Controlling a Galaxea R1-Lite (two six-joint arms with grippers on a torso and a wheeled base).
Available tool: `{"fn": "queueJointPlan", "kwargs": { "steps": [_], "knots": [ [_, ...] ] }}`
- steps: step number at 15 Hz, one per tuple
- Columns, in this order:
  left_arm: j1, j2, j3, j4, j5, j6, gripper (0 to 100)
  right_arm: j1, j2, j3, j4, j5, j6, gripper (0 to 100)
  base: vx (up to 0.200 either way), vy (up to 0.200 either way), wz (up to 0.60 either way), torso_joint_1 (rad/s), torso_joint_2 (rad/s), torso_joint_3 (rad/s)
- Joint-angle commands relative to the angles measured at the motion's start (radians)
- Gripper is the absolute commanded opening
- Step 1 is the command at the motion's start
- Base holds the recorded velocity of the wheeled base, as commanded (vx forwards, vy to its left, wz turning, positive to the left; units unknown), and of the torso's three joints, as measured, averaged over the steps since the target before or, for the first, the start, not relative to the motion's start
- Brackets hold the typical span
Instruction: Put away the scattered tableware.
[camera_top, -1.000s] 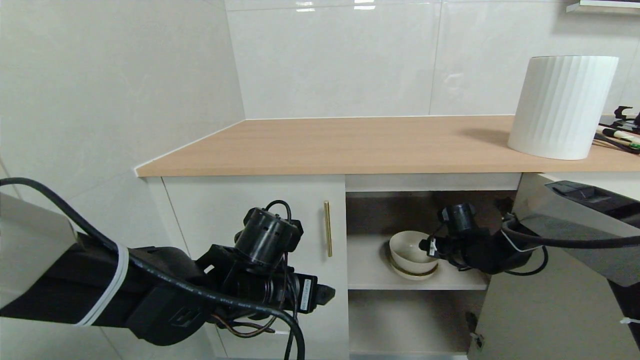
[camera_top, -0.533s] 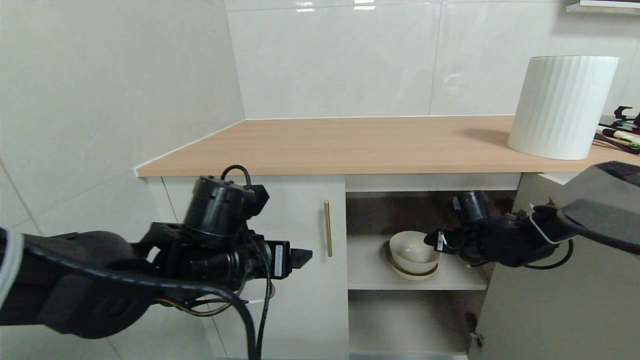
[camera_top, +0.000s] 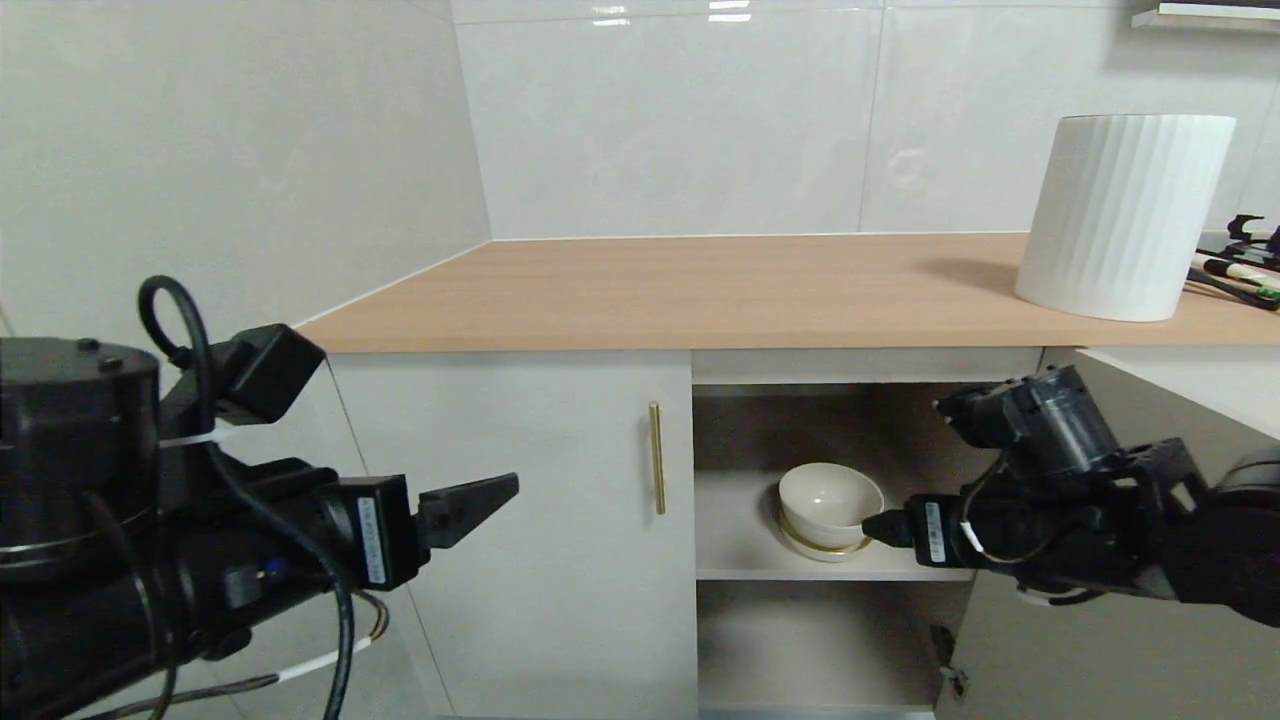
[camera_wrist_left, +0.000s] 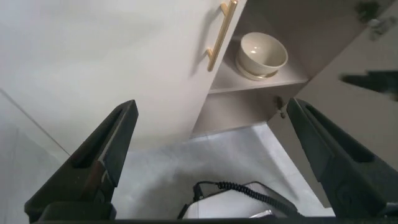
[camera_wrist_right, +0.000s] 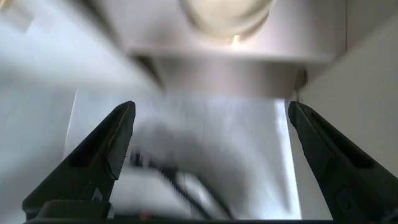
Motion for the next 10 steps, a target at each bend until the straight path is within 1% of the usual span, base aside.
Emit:
{"fn": "queueJointPlan", "kwargs": {
  "steps": [1,3,4,6,9,10],
  "knots": [
    [0.003,-0.101,0.054,-0.002,-0.01,-0.001,100,0.053,-0.241,0.06,0.126,0.043,0.003,100,0.0,0.0,0.0,0.0,0.0,0.0],
    [0.005,-0.103,0.056,-0.002,-0.015,-0.001,100,0.056,-0.299,0.104,0.142,0.096,0.006,100,0.0,0.0,0.0,0.0,0.0,0.0],
    [0.005,-0.101,0.062,-0.002,-0.015,-0.001,100,0.056,-0.311,0.123,0.142,0.1,0.006,100,0.0,0.0,0.0,0.0,0.0,0.0],
    [0.005,-0.073,0.082,-0.007,-0.015,-0.005,100,0.059,-0.342,0.169,0.14,0.103,0.001,100,-0.2,0.0,0.0,0.002,0.0,-0.002],
    [0.005,-0.052,0.083,-0.008,-0.015,-0.065,100,0.059,-0.343,0.169,0.138,0.1,0.001,100,-0.2,0.0,0.0,0.006,0.0,-0.001],
    [0.003,-0.049,0.083,-0.007,-0.015,-0.066,100,0.059,-0.343,0.17,0.138,0.1,0.0,100,-0.2,0.0,0.0,0.007,0.0,0.007]
  ]
}}
